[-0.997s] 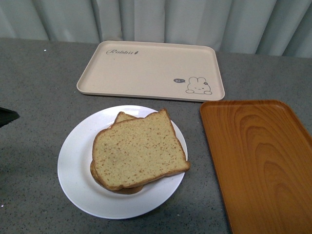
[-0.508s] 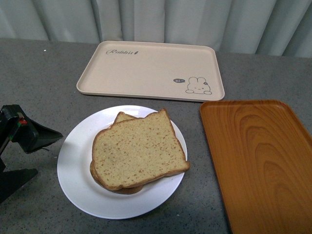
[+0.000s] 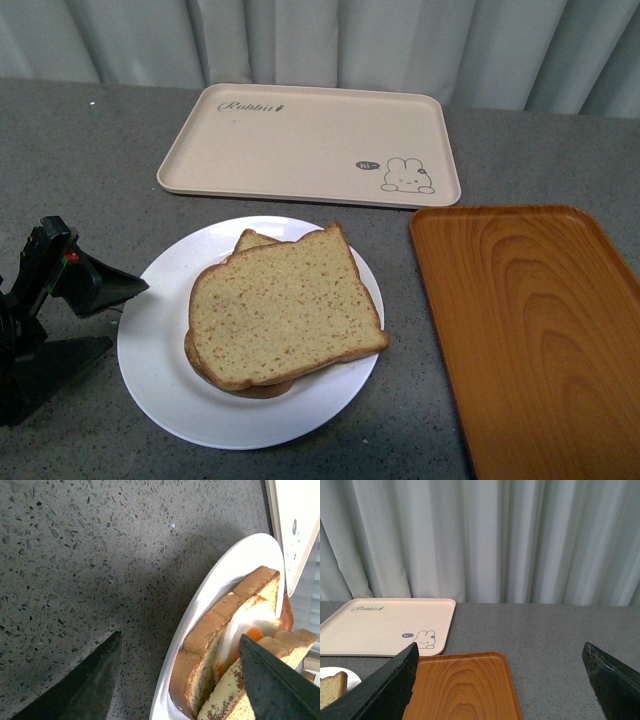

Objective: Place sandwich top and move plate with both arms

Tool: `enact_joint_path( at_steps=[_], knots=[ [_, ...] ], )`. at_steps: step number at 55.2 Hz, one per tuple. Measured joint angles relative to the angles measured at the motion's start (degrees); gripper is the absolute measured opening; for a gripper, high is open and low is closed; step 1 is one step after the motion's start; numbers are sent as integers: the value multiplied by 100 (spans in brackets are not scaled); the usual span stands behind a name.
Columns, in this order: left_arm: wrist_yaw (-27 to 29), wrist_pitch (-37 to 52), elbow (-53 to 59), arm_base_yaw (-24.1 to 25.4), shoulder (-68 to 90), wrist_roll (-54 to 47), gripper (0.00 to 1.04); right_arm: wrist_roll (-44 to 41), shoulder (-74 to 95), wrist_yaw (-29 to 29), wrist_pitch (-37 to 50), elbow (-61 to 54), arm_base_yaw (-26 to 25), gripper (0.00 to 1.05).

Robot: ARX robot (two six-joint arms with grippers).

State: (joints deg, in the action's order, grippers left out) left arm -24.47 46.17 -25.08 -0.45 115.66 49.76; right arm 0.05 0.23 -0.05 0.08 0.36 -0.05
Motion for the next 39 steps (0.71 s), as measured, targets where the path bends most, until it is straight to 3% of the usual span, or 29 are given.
enact_joint_path(
  at_steps=[7, 14, 18, 39],
  knots=[
    [-15, -17, -46, -11, 33, 9, 46, 0, 0, -2, 0, 0, -2, 96],
    [-17, -4, -153, -140, 256, 48, 16, 0, 0, -2, 0, 0, 0, 96],
    [-243, 57, -179, -214, 284, 42, 4, 0, 0, 0, 0, 0, -2, 96],
    [-341, 520, -181, -120, 444, 195, 4, 0, 0, 0, 0, 0, -2, 96]
  ],
)
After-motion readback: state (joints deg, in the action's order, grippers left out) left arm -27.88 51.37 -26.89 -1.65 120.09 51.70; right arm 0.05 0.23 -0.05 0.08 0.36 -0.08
